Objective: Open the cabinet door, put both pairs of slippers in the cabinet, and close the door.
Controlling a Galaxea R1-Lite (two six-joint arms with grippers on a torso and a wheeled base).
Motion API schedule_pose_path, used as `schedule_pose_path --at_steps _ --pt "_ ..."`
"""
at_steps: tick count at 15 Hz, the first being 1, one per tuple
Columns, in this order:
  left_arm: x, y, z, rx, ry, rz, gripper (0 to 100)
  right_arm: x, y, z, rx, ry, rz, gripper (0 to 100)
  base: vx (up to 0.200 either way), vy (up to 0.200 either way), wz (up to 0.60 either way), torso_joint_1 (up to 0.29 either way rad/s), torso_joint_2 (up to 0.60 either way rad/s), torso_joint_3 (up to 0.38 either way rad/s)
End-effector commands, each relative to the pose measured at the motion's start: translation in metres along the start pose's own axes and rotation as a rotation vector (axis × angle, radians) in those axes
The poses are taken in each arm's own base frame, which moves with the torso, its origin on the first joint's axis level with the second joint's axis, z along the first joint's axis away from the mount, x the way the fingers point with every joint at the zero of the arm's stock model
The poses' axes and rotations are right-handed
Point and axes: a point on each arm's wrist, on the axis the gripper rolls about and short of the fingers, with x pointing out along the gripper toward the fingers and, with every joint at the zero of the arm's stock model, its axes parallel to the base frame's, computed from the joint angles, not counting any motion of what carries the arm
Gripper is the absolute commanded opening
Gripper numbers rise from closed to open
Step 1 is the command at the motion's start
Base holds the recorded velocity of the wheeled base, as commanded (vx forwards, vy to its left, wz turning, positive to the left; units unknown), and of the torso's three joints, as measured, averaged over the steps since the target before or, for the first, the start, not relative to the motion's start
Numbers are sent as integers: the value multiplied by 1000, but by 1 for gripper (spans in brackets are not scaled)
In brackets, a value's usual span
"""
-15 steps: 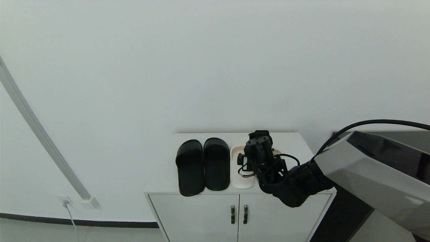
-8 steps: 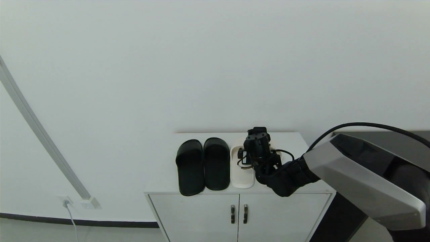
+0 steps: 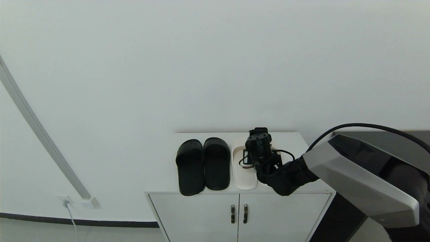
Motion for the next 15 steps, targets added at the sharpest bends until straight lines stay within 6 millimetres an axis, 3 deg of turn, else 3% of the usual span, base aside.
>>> schedule_pose_path --at_steps 1,4,6,9,13,15 --pt "0 0 0 0 1 -1 0 -15 -6 20 17 -22 7 0 0 0 0 0 0 0" --pt "0 0 0 0 3 1 0 -52 -19 47 15 -25 61 0 0 0 0 0 0 0" --pt "0 0 0 1 1 -1 0 -90 -32 59 -11 -16 163 0 0 0 0 0 0 0" --pt "0 0 0 1 1 1 0 -152 -56 55 -86 -15 362 0 0 0 0 0 0 0" --pt "0 0 0 1 3 1 0 -211 -82 46 -128 32 592 0 0 0 0 0 0 0" --pt "0 0 0 1 3 1 0 -228 -91 42 -139 55 680 0 0 0 0 0 0 0"
